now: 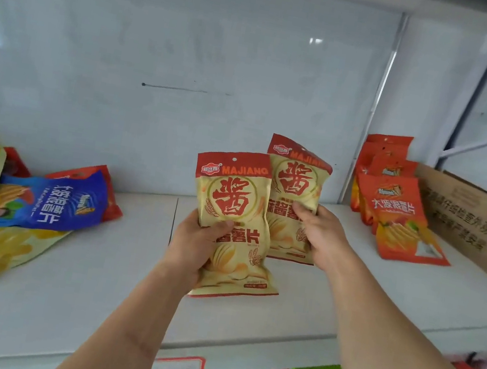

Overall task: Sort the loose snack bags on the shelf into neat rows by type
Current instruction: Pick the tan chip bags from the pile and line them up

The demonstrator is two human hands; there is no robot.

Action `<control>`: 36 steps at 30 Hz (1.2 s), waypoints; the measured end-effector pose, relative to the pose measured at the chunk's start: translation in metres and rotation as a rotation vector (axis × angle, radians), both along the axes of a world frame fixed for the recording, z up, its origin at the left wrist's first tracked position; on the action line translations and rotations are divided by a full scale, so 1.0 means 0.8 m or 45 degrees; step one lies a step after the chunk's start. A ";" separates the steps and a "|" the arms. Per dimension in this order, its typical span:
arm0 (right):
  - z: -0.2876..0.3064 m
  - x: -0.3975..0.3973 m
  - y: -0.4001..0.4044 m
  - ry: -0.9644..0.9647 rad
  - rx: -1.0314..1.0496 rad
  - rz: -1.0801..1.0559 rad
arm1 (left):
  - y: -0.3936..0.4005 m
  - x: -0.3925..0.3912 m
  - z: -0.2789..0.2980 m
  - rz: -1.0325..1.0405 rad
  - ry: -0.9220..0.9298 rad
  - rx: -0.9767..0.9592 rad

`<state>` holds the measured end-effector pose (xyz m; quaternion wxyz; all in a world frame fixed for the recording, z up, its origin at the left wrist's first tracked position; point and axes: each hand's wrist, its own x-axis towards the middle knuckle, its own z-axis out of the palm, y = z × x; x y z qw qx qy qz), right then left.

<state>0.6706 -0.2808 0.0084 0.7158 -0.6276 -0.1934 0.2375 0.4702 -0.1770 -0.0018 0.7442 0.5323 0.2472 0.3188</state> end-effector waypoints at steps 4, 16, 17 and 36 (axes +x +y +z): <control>-0.001 0.054 -0.011 -0.037 -0.031 -0.047 | 0.002 0.057 0.003 -0.067 0.000 0.015; -0.011 0.194 0.000 -0.111 -0.074 -0.079 | 0.021 0.201 -0.004 -0.119 0.077 0.089; -0.011 0.204 0.002 -0.133 -0.061 -0.070 | 0.021 0.209 -0.006 -0.106 0.085 0.096; -0.048 0.300 0.033 -0.274 -0.094 0.035 | -0.011 0.332 -0.028 0.235 0.208 0.189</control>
